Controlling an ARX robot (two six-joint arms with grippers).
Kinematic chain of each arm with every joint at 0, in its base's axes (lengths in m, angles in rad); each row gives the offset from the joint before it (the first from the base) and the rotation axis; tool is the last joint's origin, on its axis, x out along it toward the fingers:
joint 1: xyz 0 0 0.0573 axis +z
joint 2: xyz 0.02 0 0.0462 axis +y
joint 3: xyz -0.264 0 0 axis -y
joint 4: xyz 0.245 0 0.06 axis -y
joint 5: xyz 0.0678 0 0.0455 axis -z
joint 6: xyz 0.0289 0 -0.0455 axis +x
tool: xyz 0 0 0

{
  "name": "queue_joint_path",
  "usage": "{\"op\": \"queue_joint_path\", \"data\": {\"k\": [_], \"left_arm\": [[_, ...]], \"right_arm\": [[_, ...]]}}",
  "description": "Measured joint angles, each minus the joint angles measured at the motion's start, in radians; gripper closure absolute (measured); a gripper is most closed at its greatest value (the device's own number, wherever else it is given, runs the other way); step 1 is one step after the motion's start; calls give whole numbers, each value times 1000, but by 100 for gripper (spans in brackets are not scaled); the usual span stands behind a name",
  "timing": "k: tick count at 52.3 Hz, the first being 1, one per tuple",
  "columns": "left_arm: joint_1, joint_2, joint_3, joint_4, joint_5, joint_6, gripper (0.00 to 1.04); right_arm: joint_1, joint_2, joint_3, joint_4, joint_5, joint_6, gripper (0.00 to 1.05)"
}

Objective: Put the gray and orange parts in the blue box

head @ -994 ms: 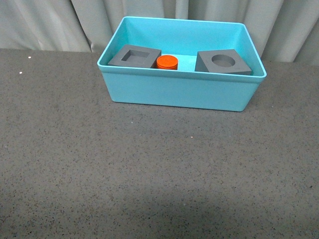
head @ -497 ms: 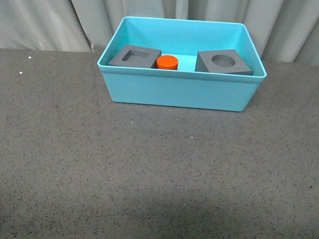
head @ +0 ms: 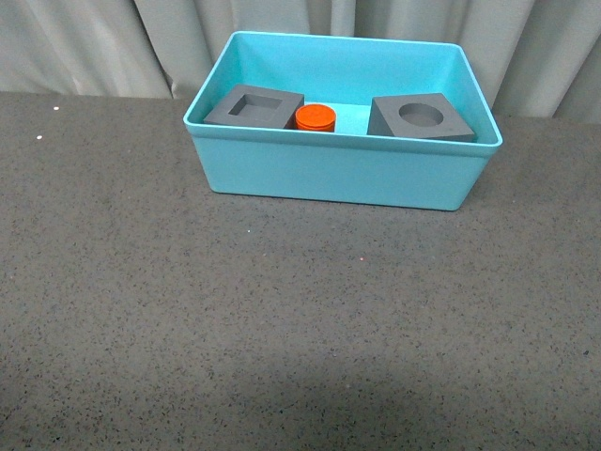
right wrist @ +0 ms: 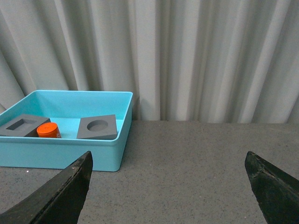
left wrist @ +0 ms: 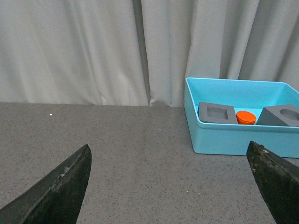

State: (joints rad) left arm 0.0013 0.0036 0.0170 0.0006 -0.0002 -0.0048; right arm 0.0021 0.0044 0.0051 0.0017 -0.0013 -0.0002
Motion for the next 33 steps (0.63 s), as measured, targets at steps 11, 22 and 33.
{"op": "queue_joint_path", "data": {"k": [11, 22, 33], "left_arm": [[0, 0, 0, 0, 0, 0, 7], [0, 0, 0, 0, 0, 0, 7], [0, 0, 0, 0, 0, 0, 7]], "right_arm": [[0, 0, 0, 0, 0, 0, 10], [0, 0, 0, 0, 0, 0, 10], [0, 0, 0, 0, 0, 0, 10]]}}
